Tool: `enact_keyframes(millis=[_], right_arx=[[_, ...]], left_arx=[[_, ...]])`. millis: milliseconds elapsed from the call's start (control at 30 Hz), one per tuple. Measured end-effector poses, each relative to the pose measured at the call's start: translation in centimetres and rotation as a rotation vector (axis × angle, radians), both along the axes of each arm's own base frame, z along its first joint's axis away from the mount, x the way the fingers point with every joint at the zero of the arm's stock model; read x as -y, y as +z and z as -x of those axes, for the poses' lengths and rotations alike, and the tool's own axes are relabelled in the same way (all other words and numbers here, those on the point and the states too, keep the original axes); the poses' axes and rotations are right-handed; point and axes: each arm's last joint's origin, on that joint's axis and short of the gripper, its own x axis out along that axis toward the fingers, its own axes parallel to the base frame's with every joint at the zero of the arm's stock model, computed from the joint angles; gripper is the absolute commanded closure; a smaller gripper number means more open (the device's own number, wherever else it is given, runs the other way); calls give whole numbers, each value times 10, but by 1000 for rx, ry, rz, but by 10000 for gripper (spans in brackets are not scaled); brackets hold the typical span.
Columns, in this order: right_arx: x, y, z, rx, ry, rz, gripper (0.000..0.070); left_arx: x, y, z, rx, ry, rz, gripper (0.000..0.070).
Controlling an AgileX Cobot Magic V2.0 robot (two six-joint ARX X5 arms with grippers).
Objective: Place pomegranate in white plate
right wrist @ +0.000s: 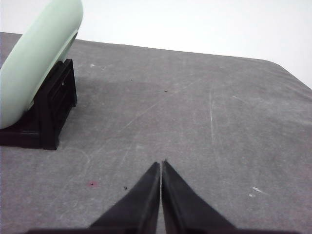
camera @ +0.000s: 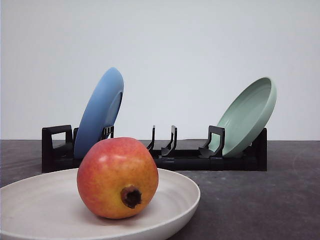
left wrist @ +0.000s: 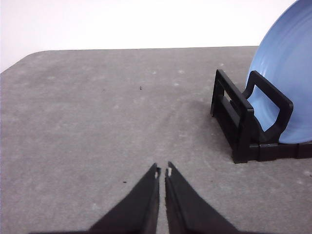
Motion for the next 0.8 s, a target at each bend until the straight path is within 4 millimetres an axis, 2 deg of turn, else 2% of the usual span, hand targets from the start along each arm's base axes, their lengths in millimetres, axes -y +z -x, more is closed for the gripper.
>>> enact_keyframes(millis=[800], right_arx=[[0, 0, 0, 0, 0, 0, 700]], left_arx=[[0, 0, 0, 0, 0, 0, 700]])
